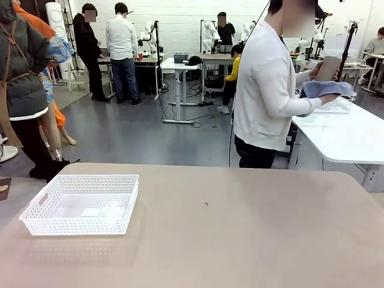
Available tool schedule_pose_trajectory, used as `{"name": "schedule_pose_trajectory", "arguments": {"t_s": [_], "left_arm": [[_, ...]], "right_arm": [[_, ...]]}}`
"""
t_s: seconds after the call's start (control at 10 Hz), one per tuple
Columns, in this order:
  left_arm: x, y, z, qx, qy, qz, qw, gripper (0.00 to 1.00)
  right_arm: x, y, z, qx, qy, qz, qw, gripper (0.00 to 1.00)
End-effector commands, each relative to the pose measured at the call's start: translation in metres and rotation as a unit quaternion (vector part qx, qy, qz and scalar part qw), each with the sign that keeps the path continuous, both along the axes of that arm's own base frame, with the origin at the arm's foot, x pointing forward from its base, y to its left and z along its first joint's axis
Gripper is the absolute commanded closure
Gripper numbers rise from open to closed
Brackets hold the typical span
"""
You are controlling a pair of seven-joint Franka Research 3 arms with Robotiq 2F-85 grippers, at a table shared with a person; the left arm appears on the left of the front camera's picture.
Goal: Clean and organize the cups into the basket.
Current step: Pick up the Organizing basket and move it to the center of the table, then pick up the Reusable plastic cup from the right side of the table and place it inside the Organizing basket.
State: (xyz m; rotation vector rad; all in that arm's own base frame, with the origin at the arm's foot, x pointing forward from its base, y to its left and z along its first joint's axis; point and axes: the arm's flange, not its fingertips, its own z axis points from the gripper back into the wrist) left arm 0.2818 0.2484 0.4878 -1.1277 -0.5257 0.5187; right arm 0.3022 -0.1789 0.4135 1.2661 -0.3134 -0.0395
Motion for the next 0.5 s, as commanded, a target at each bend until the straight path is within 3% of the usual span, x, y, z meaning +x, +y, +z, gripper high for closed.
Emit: {"name": "schedule_pose_trajectory", "arguments": {"t_s": [0.0,0.4], "left_arm": [[0.001,-0.0028,0.0007,-0.002,-0.002,-0.007,1.0,0.0],[0.001,-0.0028,0.0007,-0.002,-0.002,-0.007,1.0,0.0]], "right_arm": [[0.0004,-0.0033,-0.0038,0.003,0.005,-0.003,1.0,0.0],[0.0004,-0.0033,-0.0038,0.003,0.005,-0.003,1.0,0.0]]}}
